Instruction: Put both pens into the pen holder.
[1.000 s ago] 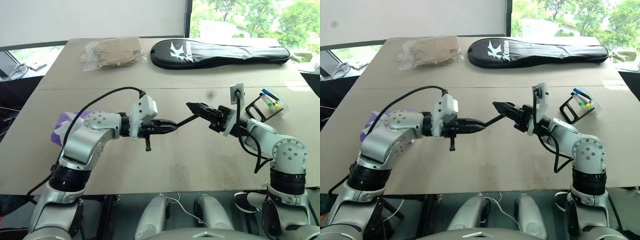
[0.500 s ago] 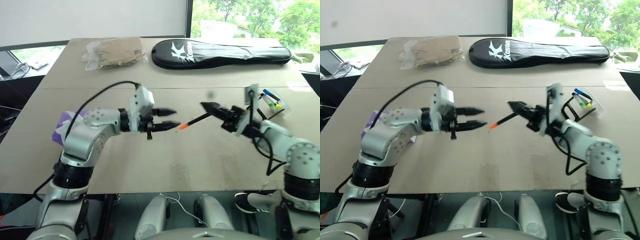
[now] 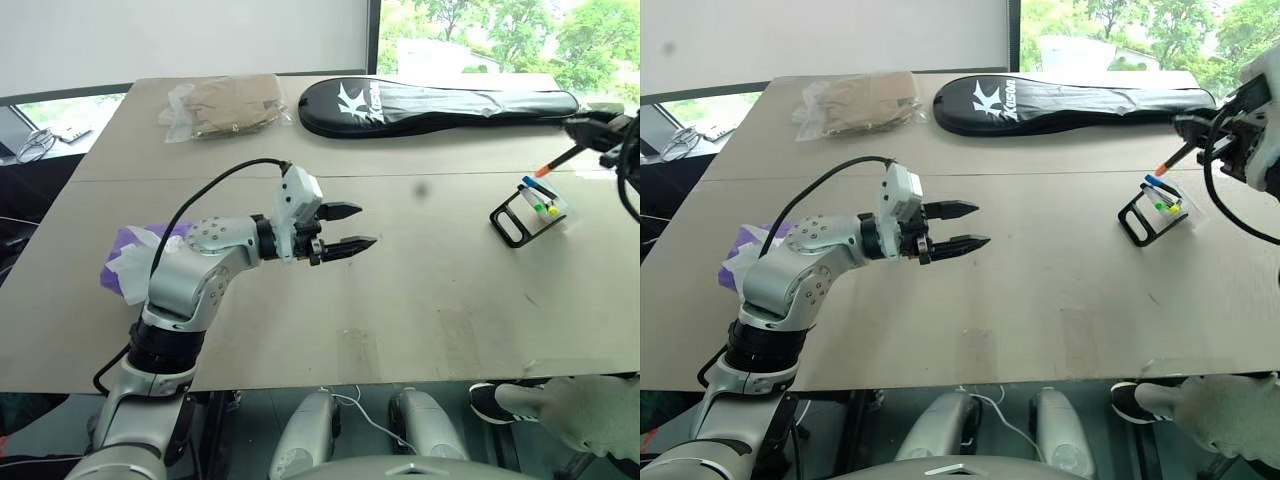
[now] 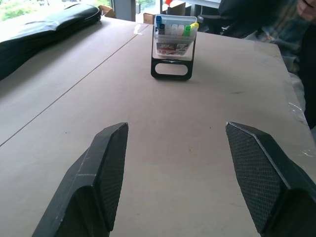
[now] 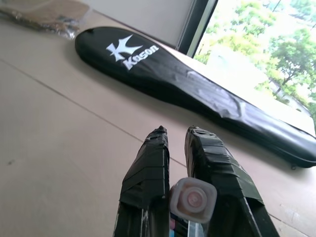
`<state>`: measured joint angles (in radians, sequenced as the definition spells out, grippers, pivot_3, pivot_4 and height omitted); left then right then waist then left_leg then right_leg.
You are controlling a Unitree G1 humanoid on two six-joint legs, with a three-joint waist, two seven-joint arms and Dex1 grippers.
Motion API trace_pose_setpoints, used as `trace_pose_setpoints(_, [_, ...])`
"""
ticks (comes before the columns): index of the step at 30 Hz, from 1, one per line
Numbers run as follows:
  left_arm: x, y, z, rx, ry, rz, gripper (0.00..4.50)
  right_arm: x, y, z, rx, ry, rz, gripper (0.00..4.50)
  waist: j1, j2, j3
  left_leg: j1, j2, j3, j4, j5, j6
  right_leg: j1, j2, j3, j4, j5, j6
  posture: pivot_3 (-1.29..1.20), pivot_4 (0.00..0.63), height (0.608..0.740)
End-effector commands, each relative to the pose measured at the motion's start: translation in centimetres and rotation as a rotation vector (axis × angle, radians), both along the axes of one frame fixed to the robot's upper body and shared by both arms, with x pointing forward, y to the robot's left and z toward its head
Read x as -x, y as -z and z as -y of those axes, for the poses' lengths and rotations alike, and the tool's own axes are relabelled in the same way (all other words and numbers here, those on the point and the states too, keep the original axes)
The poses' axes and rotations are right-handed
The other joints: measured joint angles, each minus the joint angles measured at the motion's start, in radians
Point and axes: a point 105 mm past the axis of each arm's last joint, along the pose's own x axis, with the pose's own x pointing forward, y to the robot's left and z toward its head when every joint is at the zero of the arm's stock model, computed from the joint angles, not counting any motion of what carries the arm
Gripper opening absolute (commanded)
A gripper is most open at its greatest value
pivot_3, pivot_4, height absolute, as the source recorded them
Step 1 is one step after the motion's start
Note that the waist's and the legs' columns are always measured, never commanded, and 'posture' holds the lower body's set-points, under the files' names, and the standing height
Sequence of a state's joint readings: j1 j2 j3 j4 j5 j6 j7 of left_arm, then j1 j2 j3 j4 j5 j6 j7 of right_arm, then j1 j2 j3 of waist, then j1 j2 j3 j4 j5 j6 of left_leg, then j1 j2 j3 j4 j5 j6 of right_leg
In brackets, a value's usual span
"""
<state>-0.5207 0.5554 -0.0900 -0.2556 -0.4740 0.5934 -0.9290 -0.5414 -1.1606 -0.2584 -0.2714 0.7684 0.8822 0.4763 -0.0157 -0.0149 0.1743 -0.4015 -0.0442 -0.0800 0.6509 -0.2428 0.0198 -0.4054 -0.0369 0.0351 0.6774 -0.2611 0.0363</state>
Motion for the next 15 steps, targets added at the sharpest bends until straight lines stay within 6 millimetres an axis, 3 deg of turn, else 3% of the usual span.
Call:
trace_pose_setpoints(1, [0.2,-0.9,0.3,-0.001,0.005,0.068,3.23,0.0,-0.7,0.3,0.045,0.019,0.042,0.08,0.003,0.0,0.0,0.0,0.0,0.0,0.0,0.0,0.0,0.0,0.0,0.0,0.0,0.0,0.0,0.0,0.15,0.74])
trace_pose_setpoints(8, [0.6,-0.7,0.0,-0.008,-0.003,0.09,3.23,-0.7,0.9,1.1,0.173,0.063,0.002,0.08,0.003,0.0,0.0,0.0,0.0,0.0,0.0,0.0,0.0,0.0,0.0,0.002,-0.001,0.0,0.0,0.0,0.15,0.74])
trace_pose_setpoints(15, [0.8,-1.0,0.0,0.018,-0.002,0.099,3.23,-1.9,3.3,-1.4,0.367,-0.014,-0.01,0.08,0.002,0.0,0.0,0.0,0.0,0.0,0.0,0.0,0.0,0.0,0.0,0.002,-0.001,0.0,0.0,0.0,0.15,0.74])
